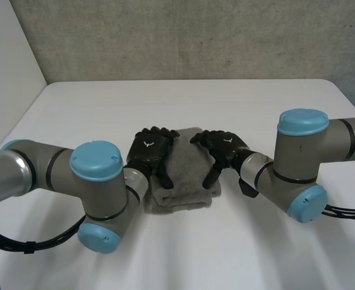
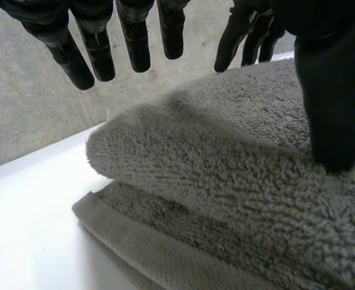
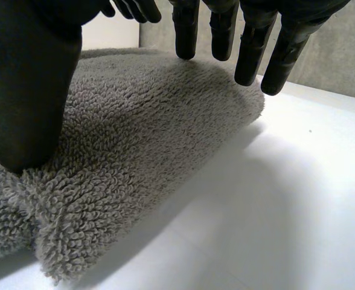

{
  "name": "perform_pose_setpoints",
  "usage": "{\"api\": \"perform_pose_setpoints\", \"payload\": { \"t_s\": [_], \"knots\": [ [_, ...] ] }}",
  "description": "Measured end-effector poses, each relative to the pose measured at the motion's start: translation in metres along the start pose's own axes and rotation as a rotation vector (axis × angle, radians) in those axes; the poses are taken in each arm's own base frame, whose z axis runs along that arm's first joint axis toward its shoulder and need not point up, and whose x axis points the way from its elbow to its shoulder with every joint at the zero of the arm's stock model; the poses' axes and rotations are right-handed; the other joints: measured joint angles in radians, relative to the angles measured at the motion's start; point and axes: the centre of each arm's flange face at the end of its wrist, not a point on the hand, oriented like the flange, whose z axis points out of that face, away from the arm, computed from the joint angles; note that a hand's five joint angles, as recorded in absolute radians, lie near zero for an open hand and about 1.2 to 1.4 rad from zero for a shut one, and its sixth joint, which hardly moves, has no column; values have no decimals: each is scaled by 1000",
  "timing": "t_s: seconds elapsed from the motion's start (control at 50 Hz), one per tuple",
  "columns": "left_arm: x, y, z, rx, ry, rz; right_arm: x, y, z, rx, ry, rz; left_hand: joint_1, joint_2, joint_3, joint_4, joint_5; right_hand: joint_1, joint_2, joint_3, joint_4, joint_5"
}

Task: Fold the towel.

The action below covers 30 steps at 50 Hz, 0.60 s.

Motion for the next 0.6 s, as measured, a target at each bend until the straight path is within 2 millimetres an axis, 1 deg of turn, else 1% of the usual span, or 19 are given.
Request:
{"api": "perform_pose_setpoints", "payload": {
  "t_s": [0.06,0.1,0.12,0.16,0.18,0.2,0.24,0.28,0.3,0.36,0.38,0.4,0.46,0.52,0.6],
  "knots": [
    [-2,-13,-2,27,-3,-2,-1,-15,-6,29,5,-18,0,0,0,0,-2,0,0,0,0,0],
    [-3,-28,-5,55,-6,-4,-4,-32,-14,67,9,-38,0,0,0,0,-3,0,0,0,0,0],
    [-4,-31,-6,61,-7,-4,-4,-36,-16,76,10,-42,0,0,0,0,-3,0,0,0,0,0],
    [-6,-45,-10,87,-11,-7,-5,-58,-28,127,23,-63,-2,-1,0,-1,-5,0,0,0,0,0],
    [-7,-50,-12,95,-13,-8,-5,-64,-32,141,28,-69,-2,-1,0,-1,-7,0,0,0,0,0],
    [-8,-59,-15,109,-16,-10,-4,-73,-38,166,41,-76,-2,-3,-1,-2,-12,0,0,0,0,0],
    [-11,-74,-22,131,-23,-13,0,-90,-50,208,77,-87,-2,-7,-5,-2,-20,-1,0,0,0,0],
    [-15,-85,-27,143,-34,-15,5,-101,-59,237,117,-90,-2,-10,-9,-2,-28,-4,0,0,0,0],
    [-20,-93,-32,153,-48,-17,10,-109,-66,257,154,-91,-2,-9,-13,-2,-35,-4,0,0,0,0],
    [-32,-112,-42,175,-86,-20,23,-125,-82,297,246,-89,-3,-10,-18,-2,-43,-4,0,0,0,0],
    [-38,-119,-47,184,-103,-21,27,-129,-88,310,279,-87,-3,-10,-18,-2,-43,-4,0,0,0,0],
    [-41,-122,-48,188,-110,-22,29,-131,-91,315,295,-86,-3,-10,-18,-2,-44,-4,0,0,0,0],
    [-61,-139,-60,214,-167,-26,43,-138,-105,332,381,-77,-3,-10,-19,-2,-44,-4,0,0,0,0],
    [-74,-149,-70,231,-207,-27,52,-139,-115,333,430,-69,-3,-10,-19,-2,-45,-4,0,0,0,0],
    [-83,-154,-78,242,-233,-29,57,-138,-120,324,456,-63,-3,-10,-19,-2,-45,-4,0,0,0,0]
  ]
}}
